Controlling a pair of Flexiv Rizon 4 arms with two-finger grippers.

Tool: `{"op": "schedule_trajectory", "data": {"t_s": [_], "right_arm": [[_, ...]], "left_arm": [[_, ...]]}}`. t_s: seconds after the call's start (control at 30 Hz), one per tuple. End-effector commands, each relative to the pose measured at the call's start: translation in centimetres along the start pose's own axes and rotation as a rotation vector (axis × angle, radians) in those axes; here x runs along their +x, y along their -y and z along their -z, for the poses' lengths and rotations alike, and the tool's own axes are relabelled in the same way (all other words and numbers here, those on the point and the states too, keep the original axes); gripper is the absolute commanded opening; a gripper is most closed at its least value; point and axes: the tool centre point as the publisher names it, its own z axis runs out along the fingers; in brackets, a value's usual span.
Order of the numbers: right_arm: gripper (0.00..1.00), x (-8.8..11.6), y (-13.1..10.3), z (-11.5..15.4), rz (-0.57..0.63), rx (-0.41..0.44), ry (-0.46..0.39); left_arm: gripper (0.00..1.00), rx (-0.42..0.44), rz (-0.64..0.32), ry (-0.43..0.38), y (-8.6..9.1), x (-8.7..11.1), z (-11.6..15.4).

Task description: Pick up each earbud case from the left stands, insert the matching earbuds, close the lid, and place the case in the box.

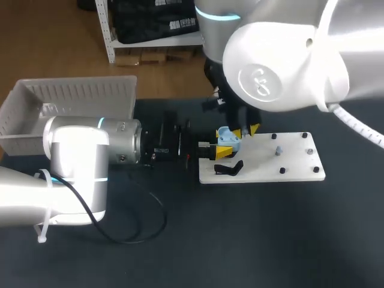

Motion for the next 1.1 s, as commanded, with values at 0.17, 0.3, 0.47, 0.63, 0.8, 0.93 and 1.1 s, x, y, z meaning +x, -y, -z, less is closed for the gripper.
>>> {"op": "schedule_trajectory", "data": {"t_s": [0.17, 0.3, 0.47, 0.63, 0.8, 0.93, 1.1], "right_arm": [[0.0, -0.1, -0.1, 0.1, 0.0, 0.002, -0.004], [0.0, -0.1, -0.1, 0.1, 0.0, 0.002, -0.004], [0.0, -1.7, -1.6, -0.7, -0.227, -0.022, -0.044], [0.0, -3.1, -1.5, -0.8, -0.467, -0.144, -0.107], [0.0, -3.7, -0.9, -0.8, -0.573, -0.156, -0.118], [0.0, -3.7, -0.8, -1.4, -0.596, -0.154, -0.142], [0.0, -3.7, -0.8, -1.5, -0.595, -0.155, -0.14]], "left_arm": [[0.0, 0.001, -0.002, 0.004, -0.1, 0.1, 0.0], [0.0, 0.001, -0.002, 0.004, -0.1, 0.1, 0.0], [0.0, 0.001, -0.002, 0.004, -0.1, 0.1, 0.0], [0.0, 0.001, -0.002, 0.004, -0.1, 0.1, 0.0], [0.0, 0.001, -0.002, 0.004, -0.1, 0.1, 0.0], [0.0, 0.001, -0.002, 0.004, -0.1, 0.1, 0.0], [0.0, 0.001, -0.002, 0.004, -0.1, 0.1, 0.0]]}}
